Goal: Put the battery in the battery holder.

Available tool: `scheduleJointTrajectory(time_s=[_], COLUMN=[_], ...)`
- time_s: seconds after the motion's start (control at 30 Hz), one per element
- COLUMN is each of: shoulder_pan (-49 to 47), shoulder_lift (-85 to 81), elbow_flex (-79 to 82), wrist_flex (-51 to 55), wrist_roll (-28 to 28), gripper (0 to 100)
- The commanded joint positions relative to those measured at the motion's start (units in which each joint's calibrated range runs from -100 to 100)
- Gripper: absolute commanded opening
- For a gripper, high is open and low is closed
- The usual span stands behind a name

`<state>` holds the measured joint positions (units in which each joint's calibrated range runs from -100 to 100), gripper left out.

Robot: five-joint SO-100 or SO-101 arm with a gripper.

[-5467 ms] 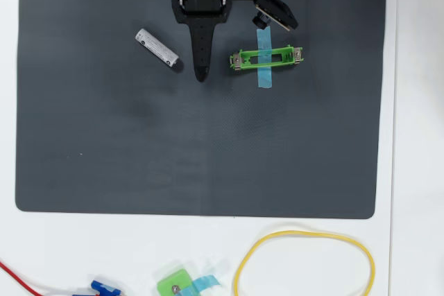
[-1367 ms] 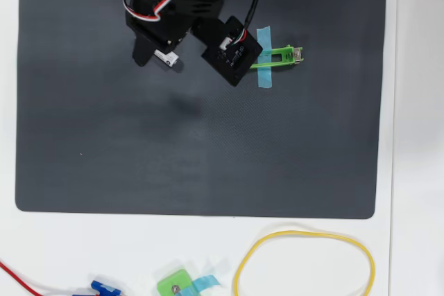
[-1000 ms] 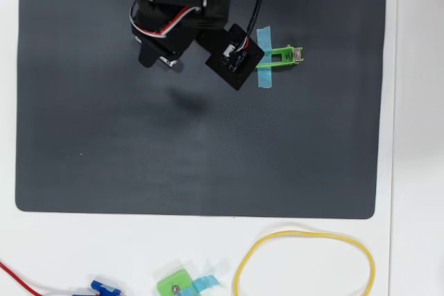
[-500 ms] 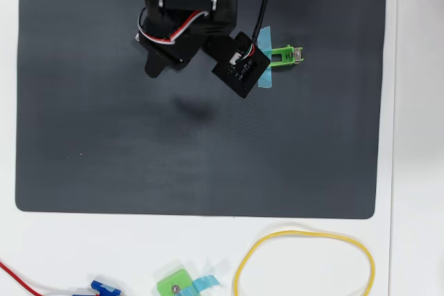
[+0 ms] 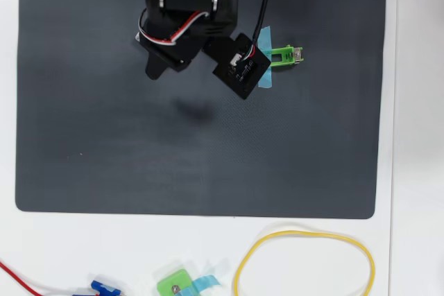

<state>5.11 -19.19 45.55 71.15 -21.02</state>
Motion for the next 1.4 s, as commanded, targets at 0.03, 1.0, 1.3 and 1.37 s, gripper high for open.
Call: scheduleJointTrajectory(time_s=[0.03,1.0,1.3,1.37], shoulder_pan=[0.2,4.0,4.0,4.0], shoulder_lift=[0.0,5.2,5.2,5.2], elbow_flex=[-2.2,-2.4,-2.4,-2.4], wrist_flex=[-2.4,-6.4,-6.3,-6.3], wrist_roll=[0.1,0.2,0.2,0.2], gripper=[33,33,33,33])
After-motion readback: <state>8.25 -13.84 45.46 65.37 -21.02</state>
